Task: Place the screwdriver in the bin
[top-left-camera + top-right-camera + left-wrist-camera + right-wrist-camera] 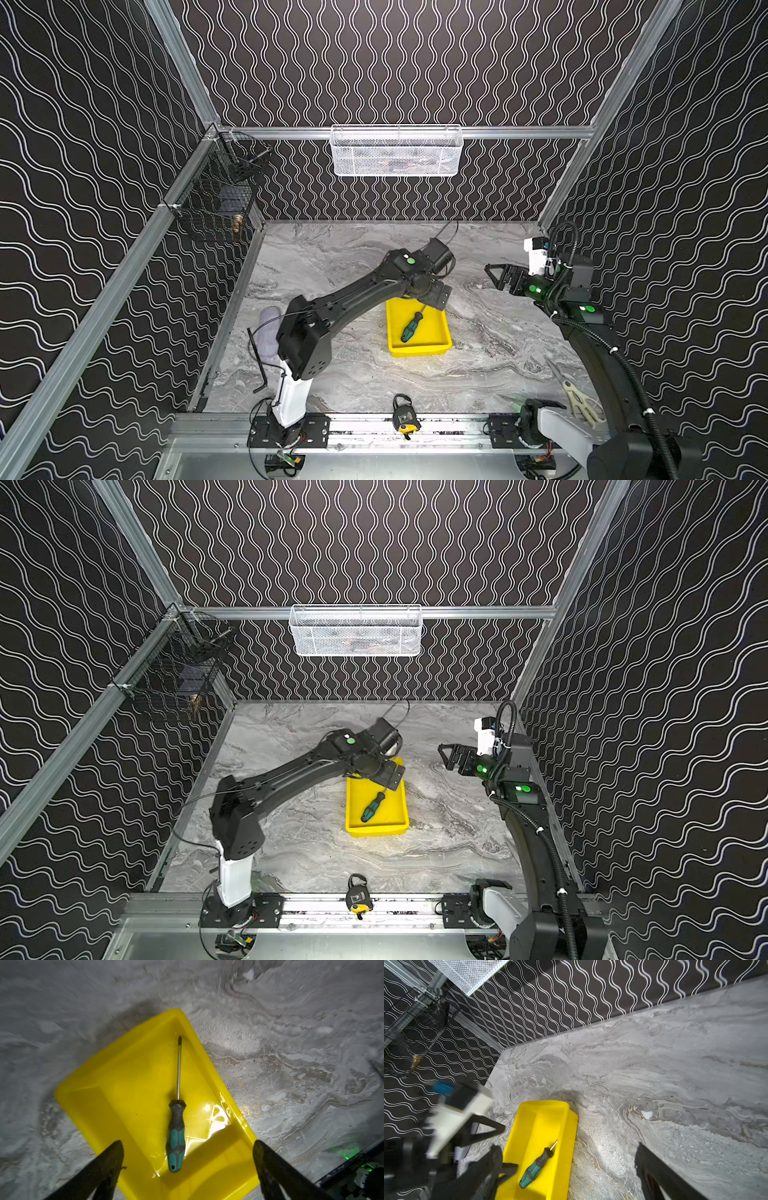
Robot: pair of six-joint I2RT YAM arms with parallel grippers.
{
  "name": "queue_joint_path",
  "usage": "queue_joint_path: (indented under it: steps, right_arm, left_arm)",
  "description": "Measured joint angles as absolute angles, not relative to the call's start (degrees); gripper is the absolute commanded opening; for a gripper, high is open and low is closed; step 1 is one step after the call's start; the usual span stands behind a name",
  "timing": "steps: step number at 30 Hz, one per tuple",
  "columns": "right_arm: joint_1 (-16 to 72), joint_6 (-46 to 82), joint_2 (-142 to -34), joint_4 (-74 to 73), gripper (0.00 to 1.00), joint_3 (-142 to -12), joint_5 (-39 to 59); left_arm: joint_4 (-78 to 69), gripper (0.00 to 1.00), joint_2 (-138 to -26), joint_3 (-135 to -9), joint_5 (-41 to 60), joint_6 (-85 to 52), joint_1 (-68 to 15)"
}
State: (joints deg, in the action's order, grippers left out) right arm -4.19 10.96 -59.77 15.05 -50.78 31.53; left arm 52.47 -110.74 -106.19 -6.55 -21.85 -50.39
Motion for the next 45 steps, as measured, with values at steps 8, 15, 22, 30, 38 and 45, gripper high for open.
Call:
queue_joint_path:
  steps: [8, 15, 22, 30, 38, 45]
  right_arm:
    - [-4.3, 15.0, -55.5, 12.4, 0.99, -51.7, 24.6]
    - [-4.5, 18.5, -48.6, 8.9, 0.99, -48.9, 8.7]
    - [-4.5, 17.7, -44.6, 5.0, 1.00, -41.8, -1.9]
    - [-4.5, 16.6, -45.2, -14.8, 0.99, -23.0, -1.3]
    - [-4.5, 9.3, -52.8, -27.3, 0.99, -18.8, 1.3]
    - [-4.5, 5.7, -52.4, -33.0, 1.00, -15.8, -2.5]
  left_arm:
    - [42.1, 0.99, -90.3, -91.7, -11.9, -15.2, -44.3]
    - [29.6, 0.99, -73.8, -71.9, -21.8, -13.1, -36.4]
    - [12.1, 0.99, -64.7, -50.9, -30.4, -6.6, -29.2]
    - [-5.1, 0.99, -65.2, -37.9, -27.5, 0.4, -21.3]
    - [-18.7, 0.99, -67.5, -28.0, -19.4, 1.8, -12.4]
    - [-25.0, 0.99, -68.4, -25.4, -14.2, 1.4, -7.7]
